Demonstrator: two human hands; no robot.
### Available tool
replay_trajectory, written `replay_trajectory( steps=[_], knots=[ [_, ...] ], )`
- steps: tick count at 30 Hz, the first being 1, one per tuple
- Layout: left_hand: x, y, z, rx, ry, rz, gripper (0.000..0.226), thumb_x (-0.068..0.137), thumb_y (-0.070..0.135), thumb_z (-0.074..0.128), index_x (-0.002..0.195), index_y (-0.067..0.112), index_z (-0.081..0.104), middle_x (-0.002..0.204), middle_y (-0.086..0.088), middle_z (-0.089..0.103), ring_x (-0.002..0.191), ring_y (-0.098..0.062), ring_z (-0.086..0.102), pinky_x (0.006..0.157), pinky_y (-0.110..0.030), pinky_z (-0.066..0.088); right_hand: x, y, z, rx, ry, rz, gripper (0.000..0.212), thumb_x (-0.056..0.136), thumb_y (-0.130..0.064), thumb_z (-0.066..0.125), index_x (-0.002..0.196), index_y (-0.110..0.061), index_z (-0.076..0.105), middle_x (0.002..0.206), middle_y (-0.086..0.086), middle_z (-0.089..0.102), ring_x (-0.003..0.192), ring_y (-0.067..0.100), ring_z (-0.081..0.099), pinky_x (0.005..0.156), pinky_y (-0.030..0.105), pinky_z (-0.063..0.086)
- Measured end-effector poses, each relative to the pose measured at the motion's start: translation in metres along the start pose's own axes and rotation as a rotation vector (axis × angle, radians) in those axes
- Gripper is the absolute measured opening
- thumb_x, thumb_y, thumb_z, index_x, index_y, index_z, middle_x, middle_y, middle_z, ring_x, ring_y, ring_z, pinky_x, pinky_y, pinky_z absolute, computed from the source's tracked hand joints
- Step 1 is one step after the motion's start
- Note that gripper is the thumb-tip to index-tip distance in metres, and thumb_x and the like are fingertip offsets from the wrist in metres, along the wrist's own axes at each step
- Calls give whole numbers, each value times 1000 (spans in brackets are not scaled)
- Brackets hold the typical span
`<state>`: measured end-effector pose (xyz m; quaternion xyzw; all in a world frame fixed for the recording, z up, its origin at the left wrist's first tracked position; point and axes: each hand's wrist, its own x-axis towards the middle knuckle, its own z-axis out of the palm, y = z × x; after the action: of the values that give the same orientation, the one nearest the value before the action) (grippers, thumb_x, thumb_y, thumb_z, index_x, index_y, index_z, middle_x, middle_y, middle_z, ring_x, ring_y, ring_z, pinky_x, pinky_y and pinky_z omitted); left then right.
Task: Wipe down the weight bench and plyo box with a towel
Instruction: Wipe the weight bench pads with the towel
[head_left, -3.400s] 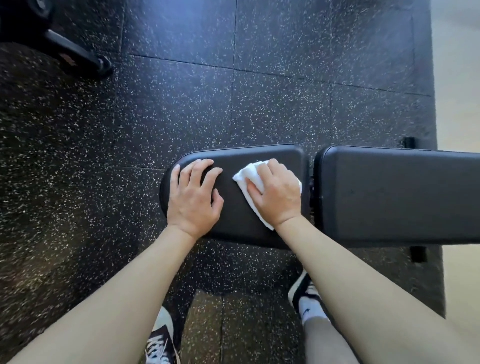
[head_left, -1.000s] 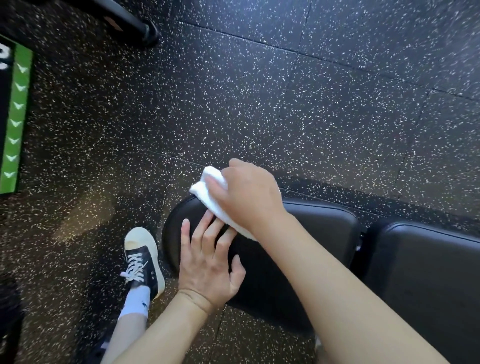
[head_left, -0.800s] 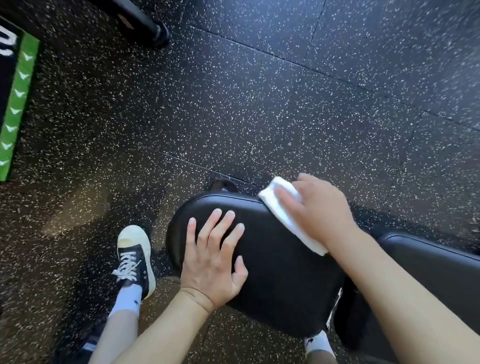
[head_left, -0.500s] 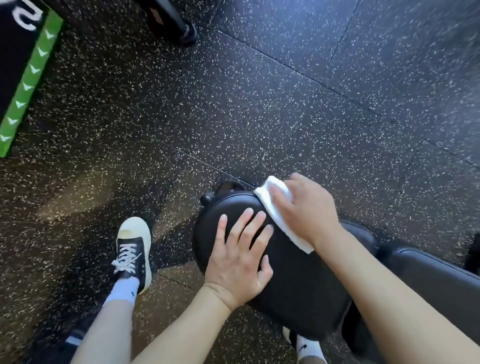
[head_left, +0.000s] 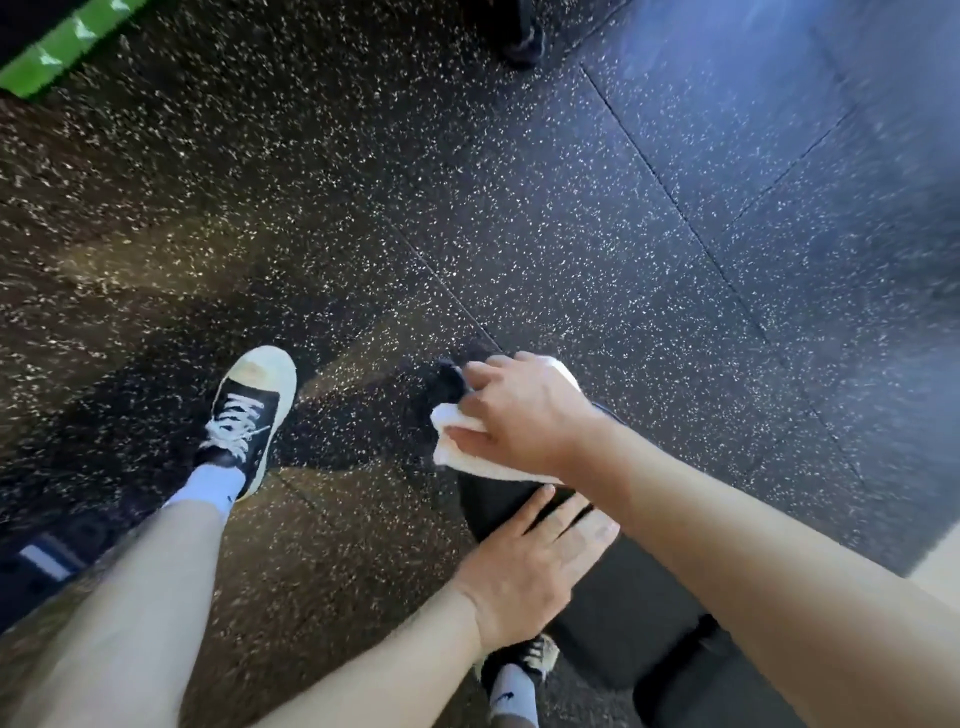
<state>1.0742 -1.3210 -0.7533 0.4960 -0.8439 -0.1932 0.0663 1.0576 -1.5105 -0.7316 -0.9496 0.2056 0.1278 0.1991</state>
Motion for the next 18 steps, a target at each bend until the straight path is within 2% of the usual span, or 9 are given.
replay_trajectory(
  steps=[3,4,6,9,11,13,14,16,18],
  knots=[
    [-4,7,3,29,-12,-43,67,101,27,38,166,14,25,177,-8,13,162,-30,15,128,-53,9,-8,33,-14,216,-44,346,50,98,-54,52,59,-23,52,74,-3,54,79,27,63,58,27,39],
    [-6,10,4,28,-7,-42,67,102,27,37,167,13,23,177,-8,10,163,-31,13,128,-53,7,-13,41,-11,243,-87,458,53,99,-54,53,59,-20,46,72,-3,51,79,22,58,57,26,38],
    [-9,14,7,16,0,-37,65,103,26,35,167,14,23,177,-7,11,162,-30,15,128,-52,9,-15,39,-5,207,-101,567,54,98,-56,52,61,-16,47,69,-2,48,75,18,53,58,30,40],
    [-11,14,9,-29,-23,-26,62,101,28,40,161,16,36,168,-6,32,155,-30,29,127,-50,20,4,0,-2,-10,1,357,49,92,-54,52,58,-18,45,68,-6,43,65,24,49,59,32,41],
    [-9,14,9,-78,-76,10,52,96,29,44,146,21,52,147,0,57,138,-27,49,123,-48,25,20,-35,0,-88,-98,133,44,93,-54,49,67,-23,65,77,-2,53,72,23,48,69,35,39],
    [-9,15,9,-99,-101,29,50,92,29,45,141,23,57,139,2,65,133,-25,56,121,-49,25,24,-54,10,-112,-255,-28,43,97,-53,50,86,-21,77,92,1,62,82,24,52,77,38,38],
    [-9,14,9,-91,-96,20,51,92,29,46,141,22,56,140,2,65,134,-26,55,122,-50,26,22,-51,13,-115,-237,-62,42,97,-53,54,85,-20,77,90,1,62,81,25,54,74,38,36],
    [-8,12,6,-73,-55,-1,51,93,30,49,143,20,50,142,1,60,134,-26,50,125,-50,27,10,-30,16,-50,-54,24,42,95,-52,59,71,-20,73,78,-1,55,70,23,51,65,33,33],
    [-9,11,3,-33,-49,-22,62,97,30,46,157,16,37,161,-4,38,149,-28,35,128,-51,21,-9,1,11,72,141,262,45,96,-49,61,61,-22,59,72,-4,44,63,21,43,57,32,36]
  ],
)
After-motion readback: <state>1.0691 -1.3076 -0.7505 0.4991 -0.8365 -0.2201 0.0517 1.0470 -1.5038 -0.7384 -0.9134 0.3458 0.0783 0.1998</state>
